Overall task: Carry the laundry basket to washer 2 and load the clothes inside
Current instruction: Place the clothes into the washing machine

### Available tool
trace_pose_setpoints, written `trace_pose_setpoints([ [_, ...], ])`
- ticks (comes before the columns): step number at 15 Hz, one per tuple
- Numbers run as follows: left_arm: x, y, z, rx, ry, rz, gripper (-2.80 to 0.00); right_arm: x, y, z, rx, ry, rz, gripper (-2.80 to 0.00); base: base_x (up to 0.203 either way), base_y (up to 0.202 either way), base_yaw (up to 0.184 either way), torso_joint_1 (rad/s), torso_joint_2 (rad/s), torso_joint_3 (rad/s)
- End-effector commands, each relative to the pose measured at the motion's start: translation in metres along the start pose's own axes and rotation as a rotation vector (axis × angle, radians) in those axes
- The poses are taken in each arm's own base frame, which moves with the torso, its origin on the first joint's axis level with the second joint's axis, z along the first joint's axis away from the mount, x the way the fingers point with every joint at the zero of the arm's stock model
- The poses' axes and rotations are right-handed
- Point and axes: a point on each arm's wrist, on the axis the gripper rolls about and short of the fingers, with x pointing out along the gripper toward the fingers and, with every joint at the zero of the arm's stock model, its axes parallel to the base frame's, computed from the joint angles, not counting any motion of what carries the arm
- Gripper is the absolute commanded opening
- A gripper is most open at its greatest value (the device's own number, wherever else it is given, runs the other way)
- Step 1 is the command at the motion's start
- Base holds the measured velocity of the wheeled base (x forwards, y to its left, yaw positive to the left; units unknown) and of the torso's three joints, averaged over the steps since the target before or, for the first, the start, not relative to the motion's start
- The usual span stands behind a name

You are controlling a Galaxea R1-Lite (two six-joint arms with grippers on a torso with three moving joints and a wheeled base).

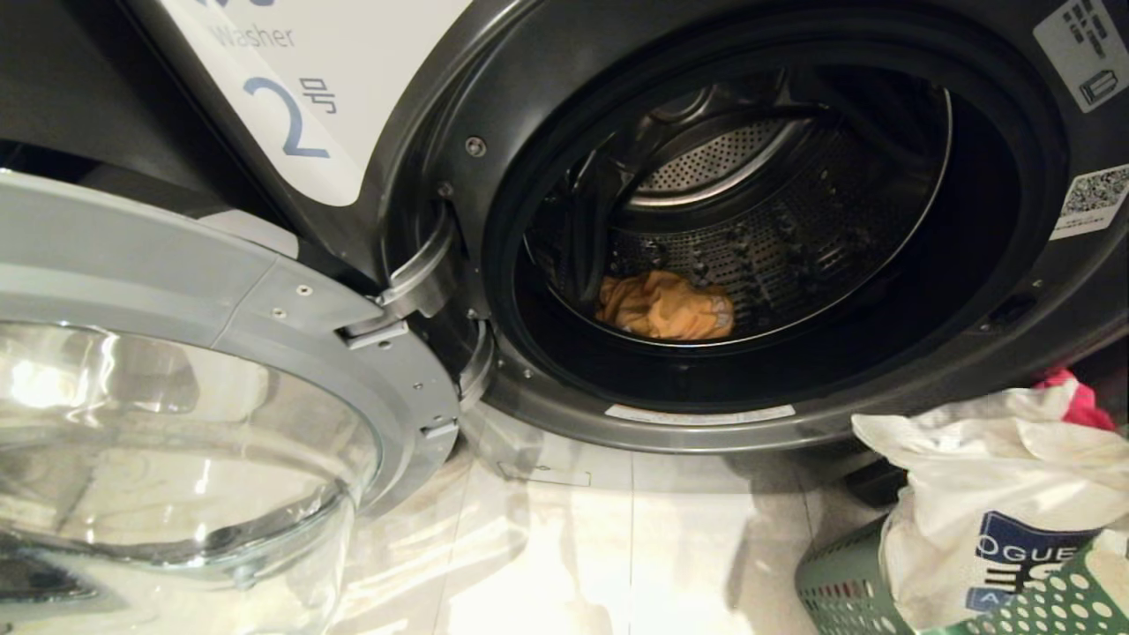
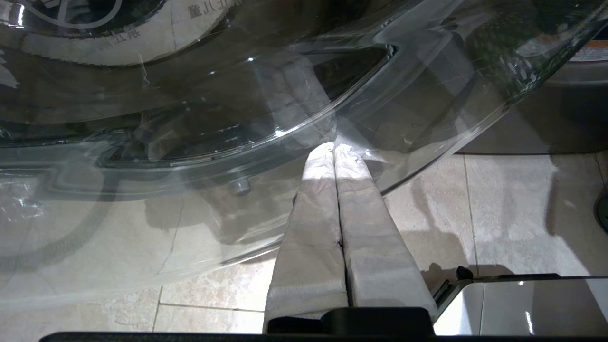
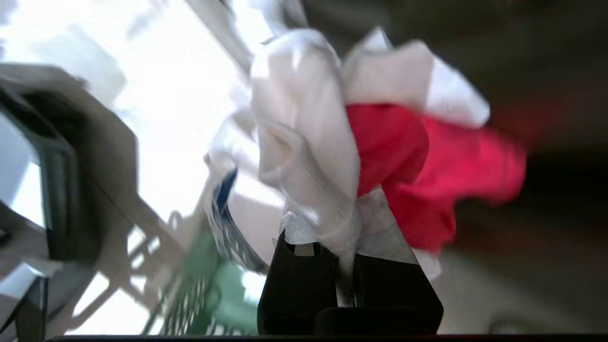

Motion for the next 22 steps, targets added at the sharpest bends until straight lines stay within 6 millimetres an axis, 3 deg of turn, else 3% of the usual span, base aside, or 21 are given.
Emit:
trace_pose_setpoints([
  [1, 0.000, 0.000, 0.000, 0.000, 0.000, 0.000, -2.80, 0.012, 0.001, 0.019, -0.077, -0.110, 0.094, -2.80, 0.000, 0.000, 0.000, 0.000, 0.00, 0.000],
  [5, 0.000, 0.000, 0.000, 0.000, 0.001, 0.000, -2.80, 0.036, 0.024, 0.056, -0.191, -0.304, 0.334, -2.80, 0.000, 0.000, 0.000, 0.000, 0.00, 0.000],
  [11, 0.000, 0.000, 0.000, 0.000, 0.000, 0.000, -2.80, 0.027, 0.062, 0.090, -0.309, -0.496, 0.526, -2.80, 0.000, 0.000, 0.000, 0.000, 0.00, 0.000],
  [14, 0.000, 0.000, 0.000, 0.000, 0.000, 0.000, -2.80, 0.027, 0.059, 0.099, -0.244, -0.459, 0.517, -2.80, 0.000, 0.000, 0.000, 0.000, 0.00, 0.000],
  [20, 0.000, 0.000, 0.000, 0.000, 0.001, 0.000, -2.80, -0.004, 0.022, 0.158, -0.006, -0.491, 0.410, -2.80, 0.000, 0.000, 0.000, 0.000, 0.00, 0.000],
  [22, 0.000, 0.000, 0.000, 0.000, 0.001, 0.000, -2.80, -0.017, 0.020, 0.166, 0.083, -0.501, 0.407, -2.80, 0.000, 0.000, 0.000, 0.000, 0.00, 0.000],
])
